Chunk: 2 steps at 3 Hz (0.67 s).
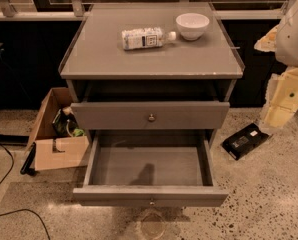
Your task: Place blue plastic bottle into middle drawer
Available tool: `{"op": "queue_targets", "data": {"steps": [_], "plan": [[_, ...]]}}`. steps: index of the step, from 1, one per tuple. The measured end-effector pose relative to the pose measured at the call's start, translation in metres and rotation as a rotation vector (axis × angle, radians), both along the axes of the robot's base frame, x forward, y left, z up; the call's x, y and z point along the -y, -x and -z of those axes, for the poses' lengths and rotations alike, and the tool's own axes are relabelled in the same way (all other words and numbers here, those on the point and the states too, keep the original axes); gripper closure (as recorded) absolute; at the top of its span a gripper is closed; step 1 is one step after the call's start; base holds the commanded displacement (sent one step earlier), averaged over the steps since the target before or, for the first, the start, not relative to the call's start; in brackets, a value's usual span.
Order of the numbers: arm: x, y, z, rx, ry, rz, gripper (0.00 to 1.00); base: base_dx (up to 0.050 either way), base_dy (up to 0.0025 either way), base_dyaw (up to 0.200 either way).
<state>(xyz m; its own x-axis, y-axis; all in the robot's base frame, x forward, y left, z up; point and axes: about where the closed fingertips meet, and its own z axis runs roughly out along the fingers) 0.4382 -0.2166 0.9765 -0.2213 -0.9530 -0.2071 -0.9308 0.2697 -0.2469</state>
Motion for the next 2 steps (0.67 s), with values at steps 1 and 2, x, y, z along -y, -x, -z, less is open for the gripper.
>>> {"op": "queue_targets", "data": {"steps": [1,2], "plan": [[0.0000,0.0000,0.0000,0.000,0.000,0.000,0.00,0.050,0.00000,0.000],[0.0000,0.0000,0.0000,0.000,0.000,0.000,0.00,0.048,0.00000,0.000]]}}
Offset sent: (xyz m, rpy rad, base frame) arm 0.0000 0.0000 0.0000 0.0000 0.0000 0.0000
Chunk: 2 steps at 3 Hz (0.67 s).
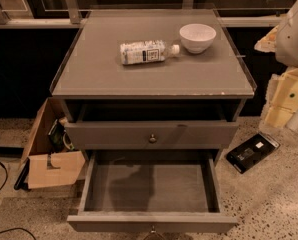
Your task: Place blue plastic bottle into middle drawer
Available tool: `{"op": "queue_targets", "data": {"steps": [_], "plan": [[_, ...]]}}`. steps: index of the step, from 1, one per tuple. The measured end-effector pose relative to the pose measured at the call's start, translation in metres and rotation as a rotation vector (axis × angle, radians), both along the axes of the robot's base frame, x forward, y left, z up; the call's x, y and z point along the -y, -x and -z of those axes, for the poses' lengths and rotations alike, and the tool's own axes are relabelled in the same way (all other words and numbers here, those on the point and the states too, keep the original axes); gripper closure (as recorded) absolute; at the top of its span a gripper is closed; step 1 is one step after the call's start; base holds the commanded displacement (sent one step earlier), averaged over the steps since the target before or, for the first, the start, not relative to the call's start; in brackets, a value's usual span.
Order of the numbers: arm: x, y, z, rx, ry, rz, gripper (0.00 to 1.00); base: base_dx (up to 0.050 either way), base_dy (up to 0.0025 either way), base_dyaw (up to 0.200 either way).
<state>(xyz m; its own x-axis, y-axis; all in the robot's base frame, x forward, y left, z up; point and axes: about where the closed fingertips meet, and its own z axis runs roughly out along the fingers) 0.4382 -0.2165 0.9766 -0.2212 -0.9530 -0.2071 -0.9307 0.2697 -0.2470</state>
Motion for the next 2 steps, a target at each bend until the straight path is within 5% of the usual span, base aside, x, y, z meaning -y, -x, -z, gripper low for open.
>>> {"op": "queue_targets", "data": {"steps": [2], "plan": [[-0.0002,0.0002,-0.0043,0.027,-0.009,-0.001,0.00,0.000,0.00000,0.000]]}}
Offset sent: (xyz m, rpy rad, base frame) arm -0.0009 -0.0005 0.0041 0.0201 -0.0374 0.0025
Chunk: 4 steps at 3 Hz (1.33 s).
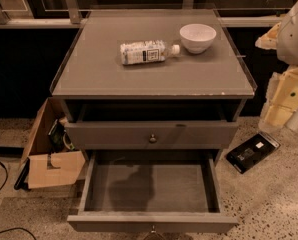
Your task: Place blue plastic bottle into middle drawer
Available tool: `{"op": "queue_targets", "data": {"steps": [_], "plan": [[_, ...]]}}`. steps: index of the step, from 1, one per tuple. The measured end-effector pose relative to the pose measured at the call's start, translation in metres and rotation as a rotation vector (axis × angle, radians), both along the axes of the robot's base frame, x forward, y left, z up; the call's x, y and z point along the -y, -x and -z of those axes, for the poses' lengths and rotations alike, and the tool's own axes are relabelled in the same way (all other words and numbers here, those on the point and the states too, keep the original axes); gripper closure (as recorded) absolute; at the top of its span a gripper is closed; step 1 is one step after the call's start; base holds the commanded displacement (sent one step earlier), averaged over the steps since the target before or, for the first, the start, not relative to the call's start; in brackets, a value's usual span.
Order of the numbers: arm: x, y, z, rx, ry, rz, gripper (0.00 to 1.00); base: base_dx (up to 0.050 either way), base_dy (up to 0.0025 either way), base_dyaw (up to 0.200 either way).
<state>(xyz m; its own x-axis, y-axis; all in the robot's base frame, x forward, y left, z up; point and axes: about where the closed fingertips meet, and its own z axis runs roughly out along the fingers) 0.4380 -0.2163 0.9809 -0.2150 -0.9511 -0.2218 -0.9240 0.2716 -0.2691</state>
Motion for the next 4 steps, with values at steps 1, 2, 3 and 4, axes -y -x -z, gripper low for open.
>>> {"op": "queue_targets", "data": {"steps": [1,2,3,4], "plan": [[-0.003,-0.006,-0.010,0.048,-0.049,-0.038,0.00,0.000,0.00000,0.000],[-0.008,-0.015,-0.018,0.069,-0.116,-0.108,0.00,0.000,0.00000,0.000],[-0.014,-0.031,-0.017,0.059,-0.243,-0.240,0.00,0.000,0.00000,0.000],[-0.030,-0.046,-0.017,0.056,-0.382,-0.404,0.00,0.000,0.00000,0.000]]}}
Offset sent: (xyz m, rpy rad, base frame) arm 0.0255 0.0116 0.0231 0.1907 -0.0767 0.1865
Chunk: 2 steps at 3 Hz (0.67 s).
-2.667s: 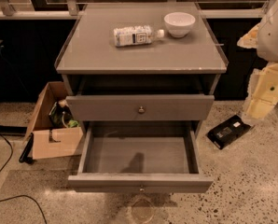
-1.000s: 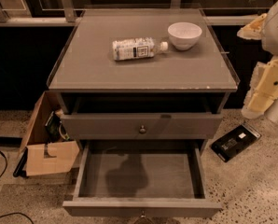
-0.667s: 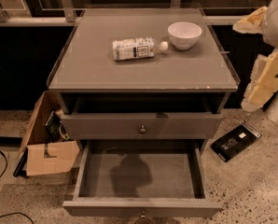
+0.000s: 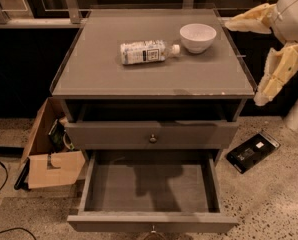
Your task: Place blue plastic bottle into middle drawer
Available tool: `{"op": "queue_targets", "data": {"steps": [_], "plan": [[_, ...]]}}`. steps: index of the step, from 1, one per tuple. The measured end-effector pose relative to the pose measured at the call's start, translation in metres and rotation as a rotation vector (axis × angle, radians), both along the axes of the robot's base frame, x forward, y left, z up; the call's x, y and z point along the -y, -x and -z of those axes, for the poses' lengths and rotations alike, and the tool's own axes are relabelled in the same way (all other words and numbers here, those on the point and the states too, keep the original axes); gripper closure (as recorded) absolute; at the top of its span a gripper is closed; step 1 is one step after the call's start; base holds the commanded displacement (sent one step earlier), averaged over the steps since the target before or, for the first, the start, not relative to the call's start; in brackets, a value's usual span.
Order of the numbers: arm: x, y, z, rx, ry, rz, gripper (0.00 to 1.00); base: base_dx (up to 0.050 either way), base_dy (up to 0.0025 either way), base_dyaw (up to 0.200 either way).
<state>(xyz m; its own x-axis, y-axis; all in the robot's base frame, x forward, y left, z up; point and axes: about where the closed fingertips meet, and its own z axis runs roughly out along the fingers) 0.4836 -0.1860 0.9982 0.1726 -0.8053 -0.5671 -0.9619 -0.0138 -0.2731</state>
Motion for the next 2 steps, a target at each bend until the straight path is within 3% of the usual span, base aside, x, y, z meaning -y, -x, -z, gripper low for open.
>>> {"op": "queue_targets", "data": {"steps": [1,2], "plan": [[-0.0148,-0.0122,-0.0063,0.041,-0.081,-0.097,0.00,0.000,0.00000,0.000],[-0.0150,-0.0126,-0.0062,0.042,-0.081,-0.095,0.00,0.000,0.00000,0.000]]}}
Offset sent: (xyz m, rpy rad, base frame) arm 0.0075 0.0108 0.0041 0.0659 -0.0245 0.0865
